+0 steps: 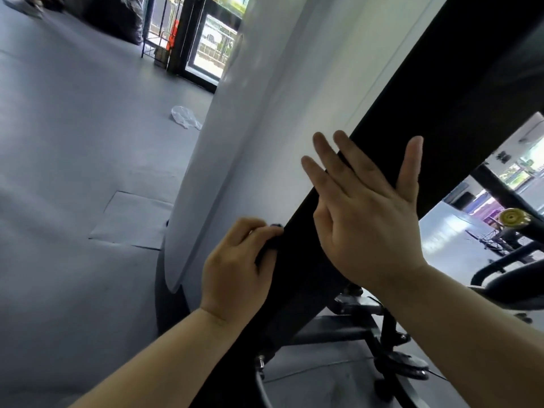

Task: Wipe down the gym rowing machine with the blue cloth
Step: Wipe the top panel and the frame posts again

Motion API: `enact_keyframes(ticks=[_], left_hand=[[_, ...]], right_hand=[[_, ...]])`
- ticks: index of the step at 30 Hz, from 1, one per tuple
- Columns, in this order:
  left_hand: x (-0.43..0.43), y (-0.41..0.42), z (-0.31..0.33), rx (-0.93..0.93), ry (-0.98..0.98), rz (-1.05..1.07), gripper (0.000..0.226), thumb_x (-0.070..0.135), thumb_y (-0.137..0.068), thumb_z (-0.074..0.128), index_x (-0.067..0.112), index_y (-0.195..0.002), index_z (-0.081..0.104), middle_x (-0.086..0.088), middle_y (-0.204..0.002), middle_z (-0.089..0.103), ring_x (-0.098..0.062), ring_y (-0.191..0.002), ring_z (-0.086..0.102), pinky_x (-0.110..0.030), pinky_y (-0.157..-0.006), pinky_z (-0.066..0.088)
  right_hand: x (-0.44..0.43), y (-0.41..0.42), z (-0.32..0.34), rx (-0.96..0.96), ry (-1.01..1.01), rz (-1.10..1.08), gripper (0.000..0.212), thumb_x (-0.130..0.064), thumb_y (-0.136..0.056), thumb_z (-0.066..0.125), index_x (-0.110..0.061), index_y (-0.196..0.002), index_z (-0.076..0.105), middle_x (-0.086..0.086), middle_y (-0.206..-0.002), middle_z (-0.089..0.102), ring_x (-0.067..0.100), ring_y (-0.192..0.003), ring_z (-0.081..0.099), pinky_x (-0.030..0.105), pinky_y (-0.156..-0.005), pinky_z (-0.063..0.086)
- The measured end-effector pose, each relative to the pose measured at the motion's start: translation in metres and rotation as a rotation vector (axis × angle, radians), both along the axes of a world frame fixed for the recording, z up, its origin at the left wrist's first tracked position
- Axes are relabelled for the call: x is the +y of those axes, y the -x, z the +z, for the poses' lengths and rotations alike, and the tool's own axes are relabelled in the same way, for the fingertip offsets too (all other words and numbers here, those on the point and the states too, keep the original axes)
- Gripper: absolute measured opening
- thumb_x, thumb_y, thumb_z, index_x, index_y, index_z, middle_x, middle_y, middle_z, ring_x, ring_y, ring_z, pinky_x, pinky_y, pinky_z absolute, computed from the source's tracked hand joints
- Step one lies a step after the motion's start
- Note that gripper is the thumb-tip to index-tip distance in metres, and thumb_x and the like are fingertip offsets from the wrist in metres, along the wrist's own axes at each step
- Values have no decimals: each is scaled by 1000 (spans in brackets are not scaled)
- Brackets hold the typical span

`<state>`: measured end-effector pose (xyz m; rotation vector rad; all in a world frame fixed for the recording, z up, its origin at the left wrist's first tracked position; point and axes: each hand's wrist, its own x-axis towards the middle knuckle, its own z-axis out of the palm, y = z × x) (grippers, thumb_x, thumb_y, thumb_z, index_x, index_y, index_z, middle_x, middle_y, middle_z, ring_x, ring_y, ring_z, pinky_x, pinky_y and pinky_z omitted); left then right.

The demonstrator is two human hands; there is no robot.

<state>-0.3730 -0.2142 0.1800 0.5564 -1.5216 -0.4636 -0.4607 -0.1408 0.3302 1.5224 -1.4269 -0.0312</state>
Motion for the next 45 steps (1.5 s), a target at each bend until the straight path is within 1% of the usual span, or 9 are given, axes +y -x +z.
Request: enact_keyframes(ticks=[5, 7, 10, 16, 24, 27, 32, 40, 45], left_hand=[[-2, 1, -22, 13, -19, -52, 20, 12, -88, 59, 13, -96, 76, 2, -96, 66, -10, -81, 64, -20, -75, 54], [-3, -3, -61, -29, -23, -37, 21, 12, -88, 58, 14, -97, 77, 3, -99, 66, -10, -83, 65, -18, -80, 54], [2, -9, -108, -76, -76, -13, 22, 16, -90, 56, 15, -98, 77, 4, -100, 66, -11, -83, 67, -26, -76, 57], [11, -2, -118, 9, -160, -25, 22, 18, -90, 58, 12, -98, 77, 0, -98, 67, -12, -83, 65, -20, -80, 54], [13, -19, -213, -115, -255, -20, 23, 17, -88, 56, 15, -96, 78, 5, -100, 66, -8, -84, 63, -19, -74, 53], [17, -17, -216, -123, -257, -8, 22, 18, -88, 58, 14, -96, 78, 2, -97, 68, -10, -81, 65, -18, -73, 54], [22, -18, -232, -120, -305, -18, 23, 19, -89, 58, 14, -100, 77, 3, -98, 67, -8, -80, 63, -15, -72, 52], [24, -22, -259, -156, -396, -6, 26, 20, -85, 55, 17, -97, 78, 3, -98, 67, -10, -80, 63, -21, -66, 54], [30, -19, -257, -137, -411, -24, 22, 18, -87, 61, 14, -101, 76, 2, -99, 68, -7, -83, 61, -13, -73, 50]], right_hand=[[-11, -16, -30, 8, -266, -47, 46, -24, -94, 34, -12, -123, 68, 7, -143, 55, 20, -142, 39, 50, -120, -6], [-14, -17, -40, 51, -304, -91, 48, -22, -93, 33, -11, -128, 64, 8, -147, 51, 21, -144, 36, 51, -120, -4], [-17, -19, -55, 79, -322, -131, 50, -22, -93, 34, -11, -134, 60, 9, -150, 47, 22, -145, 34, 53, -119, -5], [-20, -19, -109, 87, -495, -125, 59, -26, -92, 22, -7, -135, 58, 13, -150, 46, 26, -145, 33, 55, -120, 1], [-27, -24, -160, 202, -586, -218, 62, -27, -91, 21, -8, -143, 49, 13, -155, 38, 27, -148, 26, 61, -116, -10], [-28, -26, -180, 261, -630, -248, 64, -28, -91, 17, -10, -147, 44, 11, -158, 33, 26, -149, 23, 61, -115, -16], [-29, -25, -184, 205, -603, -215, 61, -26, -90, 25, -6, -144, 47, 14, -155, 37, 28, -148, 26, 61, -116, -13], [-25, -33, -232, 251, -740, -246, 65, -28, -91, 14, -10, -147, 41, 11, -158, 31, 25, -150, 20, 58, -117, -14], [-30, -34, -241, 139, -700, -237, 64, -27, -89, 18, -8, -139, 53, 11, -152, 43, 24, -146, 32, 55, -119, -9]])
